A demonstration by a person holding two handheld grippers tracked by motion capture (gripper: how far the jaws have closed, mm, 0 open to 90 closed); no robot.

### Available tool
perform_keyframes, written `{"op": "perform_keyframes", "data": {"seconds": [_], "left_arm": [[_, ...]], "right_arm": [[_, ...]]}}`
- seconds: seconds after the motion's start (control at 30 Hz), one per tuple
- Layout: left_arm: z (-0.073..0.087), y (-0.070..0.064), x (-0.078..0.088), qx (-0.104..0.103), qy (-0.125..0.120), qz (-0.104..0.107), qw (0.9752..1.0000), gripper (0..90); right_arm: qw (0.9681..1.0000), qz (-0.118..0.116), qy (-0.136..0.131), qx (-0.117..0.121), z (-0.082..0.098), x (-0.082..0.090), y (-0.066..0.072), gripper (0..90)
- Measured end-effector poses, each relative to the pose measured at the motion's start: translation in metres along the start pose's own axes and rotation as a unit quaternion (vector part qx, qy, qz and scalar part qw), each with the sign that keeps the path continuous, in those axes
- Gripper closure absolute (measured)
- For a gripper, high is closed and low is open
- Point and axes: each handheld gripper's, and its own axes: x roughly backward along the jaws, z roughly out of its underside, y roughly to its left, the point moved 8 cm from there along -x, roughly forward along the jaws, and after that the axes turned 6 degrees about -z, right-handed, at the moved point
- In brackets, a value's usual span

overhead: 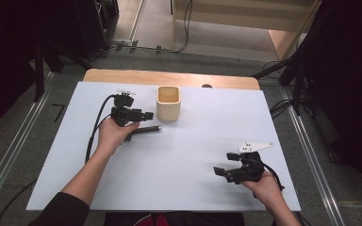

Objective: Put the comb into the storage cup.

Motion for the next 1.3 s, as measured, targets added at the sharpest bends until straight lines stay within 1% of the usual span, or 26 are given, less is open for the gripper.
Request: {"op": "perform_keyframes", "data": {"seconds": [0.07,0.1,0.13,0.17,0.2,0.23,0.27,0.33,0.4,0.47,0.53,0.6,0.63,0.67,0.77,0.8,0.87,1.03,1.13,1.3], "left_arm": [[0.002,-0.001,-0.001,-0.013,-0.001,-0.002,0.9999,51.5],[0.004,-0.002,-0.002,-0.024,-0.006,-0.001,0.9997,59.7],[0.005,-0.004,-0.003,-0.021,-0.009,0.007,0.9997,71.1],[0.006,-0.004,-0.004,-0.017,-0.007,0.015,0.9997,78.7],[0.009,-0.005,-0.006,-0.016,-0.002,0.021,0.9997,88.5],[0.011,-0.005,-0.009,-0.019,0.002,0.021,0.9996,90.0],[0.013,-0.004,-0.012,-0.024,0.007,0.020,0.9995,90.0],[0.013,-0.004,-0.015,-0.026,0.001,0.014,0.9996,90.0],[0.014,-0.004,-0.016,-0.025,0.003,0.016,0.9996,90.0],[0.016,-0.003,-0.019,-0.030,0.002,0.008,0.9995,90.0],[0.017,-0.002,-0.021,-0.028,0.001,0.006,0.9996,90.0],[0.020,0.000,-0.025,-0.013,0.006,0.011,0.9998,90.0],[0.021,0.001,-0.027,-0.013,0.008,0.010,0.9998,90.0],[0.022,0.002,-0.028,-0.016,0.010,0.006,0.9998,90.0],[0.024,0.003,-0.031,-0.019,0.015,0.003,0.9997,90.0],[0.024,0.003,-0.031,-0.019,0.015,0.003,0.9997,90.0],[0.027,0.003,-0.035,-0.017,0.023,0.002,0.9996,90.0],[0.028,0.004,-0.038,-0.017,0.026,0.000,0.9995,90.0],[0.029,0.003,-0.039,-0.019,0.030,0.000,0.9993,90.0],[0.033,-0.001,-0.042,-0.031,0.040,0.000,0.9987,90.0]], "right_arm": [[1.0000,0.000,0.000,0.000,0.000,0.000,0.000,12.4],[1.0000,0.000,0.000,0.001,0.000,0.000,0.000,12.4],[1.0000,-0.001,0.001,0.001,0.000,0.000,0.000,12.4],[1.0000,-0.001,0.001,0.001,0.000,0.000,0.000,12.4],[1.0000,-0.001,0.002,0.001,0.000,0.000,0.000,12.4],[1.0000,-0.001,0.002,0.002,0.000,0.000,0.000,12.4],[1.0000,-0.001,0.002,0.003,0.000,0.000,0.000,12.4],[1.0000,-0.001,0.002,0.003,0.000,-0.001,0.000,12.4],[1.0000,-0.001,0.002,0.003,0.000,0.000,0.000,12.4],[1.0000,-0.002,0.003,0.004,0.000,0.000,0.000,12.4],[1.0000,-0.002,0.003,0.002,0.000,0.000,0.000,12.4],[1.0000,-0.002,0.003,0.004,0.000,0.000,0.000,12.4],[1.0000,-0.002,0.003,0.005,0.000,0.000,0.000,12.4],[1.0000,-0.002,0.003,0.004,0.000,-0.001,0.000,12.4],[1.0000,-0.003,0.003,0.005,0.000,-0.001,0.000,12.4],[1.0000,-0.003,0.003,0.005,0.000,-0.001,0.000,12.4],[1.0000,-0.003,0.004,0.006,0.000,-0.001,0.000,12.4],[1.0000,-0.005,0.004,0.007,0.000,-0.002,0.000,12.4],[1.0000,-0.005,0.005,0.005,0.000,-0.002,0.000,12.4],[1.0000,-0.005,0.005,0.005,0.000,-0.002,0.000,12.4]]}}
